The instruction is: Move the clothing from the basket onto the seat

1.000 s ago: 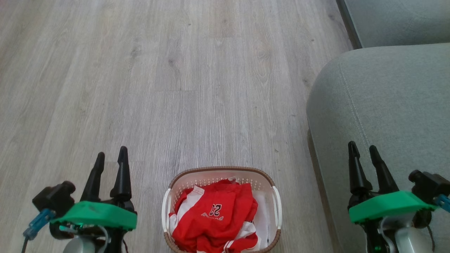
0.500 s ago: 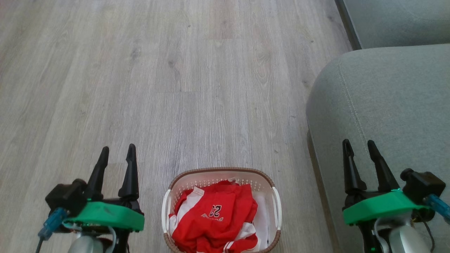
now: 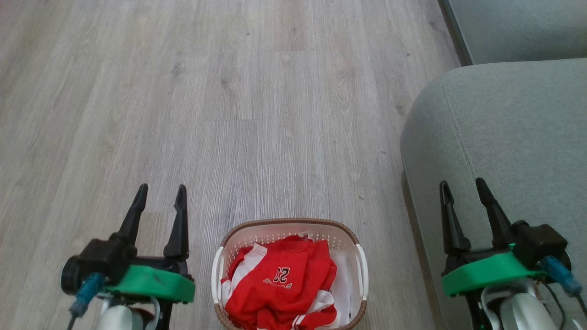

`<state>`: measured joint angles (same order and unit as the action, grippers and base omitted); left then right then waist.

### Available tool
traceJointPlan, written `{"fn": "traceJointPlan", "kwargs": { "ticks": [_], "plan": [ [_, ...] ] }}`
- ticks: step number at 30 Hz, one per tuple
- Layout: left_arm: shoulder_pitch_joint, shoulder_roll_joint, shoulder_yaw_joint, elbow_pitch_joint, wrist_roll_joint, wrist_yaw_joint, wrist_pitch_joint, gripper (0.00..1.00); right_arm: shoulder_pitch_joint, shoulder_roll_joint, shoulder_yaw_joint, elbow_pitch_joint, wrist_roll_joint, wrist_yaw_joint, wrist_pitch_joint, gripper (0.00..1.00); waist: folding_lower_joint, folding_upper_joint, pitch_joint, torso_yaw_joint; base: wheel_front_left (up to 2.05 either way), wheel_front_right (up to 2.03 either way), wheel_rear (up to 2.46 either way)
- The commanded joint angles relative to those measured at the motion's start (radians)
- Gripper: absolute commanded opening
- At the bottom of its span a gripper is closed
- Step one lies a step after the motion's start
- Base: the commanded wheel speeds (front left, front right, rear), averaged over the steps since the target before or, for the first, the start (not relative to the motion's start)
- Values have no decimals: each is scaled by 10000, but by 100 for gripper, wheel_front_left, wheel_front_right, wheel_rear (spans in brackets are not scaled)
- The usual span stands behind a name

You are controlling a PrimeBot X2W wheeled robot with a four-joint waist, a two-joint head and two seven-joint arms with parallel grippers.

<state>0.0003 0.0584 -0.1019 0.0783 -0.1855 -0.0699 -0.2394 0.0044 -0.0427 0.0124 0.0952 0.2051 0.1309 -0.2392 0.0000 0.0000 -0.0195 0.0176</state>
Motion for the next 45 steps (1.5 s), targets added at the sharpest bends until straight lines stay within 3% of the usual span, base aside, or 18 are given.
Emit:
{"fn": "traceJointPlan", "kwargs": {
  "ticks": [1,5,29,45],
  "plan": [
    [-426,153,226,-423,283,57,-134,100,-283,-75,296,-427,-256,-2,-135,100,0,0,1,6,0,0,0],
    [-422,155,199,-484,657,70,-224,100,-279,-75,349,-449,-608,-2,-226,100,0,0,3,18,0,0,0],
    [-411,98,246,-239,492,54,-224,100,-349,-75,454,-321,-477,-2,-226,100,0,0,161,-200,0,0,0],
    [-1072,119,245,103,219,-132,-224,100,-931,-75,388,-677,-389,-2,-226,100,0,0,1542,-650,0,0,0]
  ]
}}
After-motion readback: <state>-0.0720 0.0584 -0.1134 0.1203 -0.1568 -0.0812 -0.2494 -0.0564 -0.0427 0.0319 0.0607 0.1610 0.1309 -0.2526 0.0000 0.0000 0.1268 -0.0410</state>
